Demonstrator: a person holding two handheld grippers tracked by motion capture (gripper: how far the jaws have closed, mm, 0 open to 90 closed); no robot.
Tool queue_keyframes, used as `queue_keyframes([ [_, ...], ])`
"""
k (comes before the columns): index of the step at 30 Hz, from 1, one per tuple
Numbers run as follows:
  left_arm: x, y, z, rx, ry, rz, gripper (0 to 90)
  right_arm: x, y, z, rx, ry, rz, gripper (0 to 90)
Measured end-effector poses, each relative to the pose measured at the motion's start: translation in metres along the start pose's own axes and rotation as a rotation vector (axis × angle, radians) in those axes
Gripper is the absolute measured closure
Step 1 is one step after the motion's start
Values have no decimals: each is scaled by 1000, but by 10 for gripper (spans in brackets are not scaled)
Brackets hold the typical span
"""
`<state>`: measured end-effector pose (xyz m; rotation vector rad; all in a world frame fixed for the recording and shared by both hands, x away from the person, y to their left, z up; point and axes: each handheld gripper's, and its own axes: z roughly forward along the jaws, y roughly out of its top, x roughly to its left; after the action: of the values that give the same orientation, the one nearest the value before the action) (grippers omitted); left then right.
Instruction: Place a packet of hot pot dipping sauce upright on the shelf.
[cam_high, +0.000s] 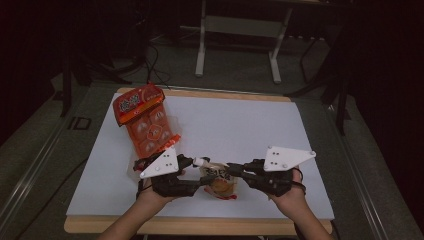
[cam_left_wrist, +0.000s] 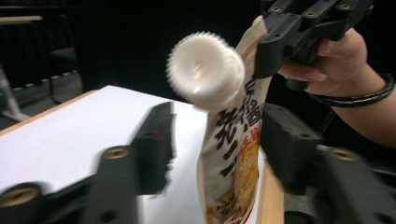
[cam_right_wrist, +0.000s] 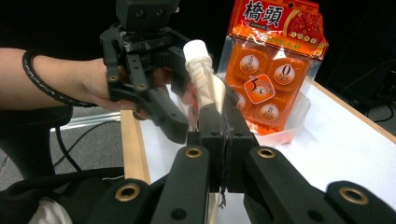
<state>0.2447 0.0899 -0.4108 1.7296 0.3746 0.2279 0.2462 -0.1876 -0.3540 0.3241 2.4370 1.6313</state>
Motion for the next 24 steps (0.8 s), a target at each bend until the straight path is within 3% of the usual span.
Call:
queue_keyframes([
  [2,0,0,2,3,-12,6,611,0,0,1,4,2,-4,892],
  [8,1,0,1,24,-42,23,832,-2,-2,1,2,2,4,891],
  [16,3,6,-3,20,-68,27,890,-4,-2,0,-20,21,24,864],
  [24,11,20,-15,7,-8,39,893,-10,-5,-8,-55,-10,64,628],
])
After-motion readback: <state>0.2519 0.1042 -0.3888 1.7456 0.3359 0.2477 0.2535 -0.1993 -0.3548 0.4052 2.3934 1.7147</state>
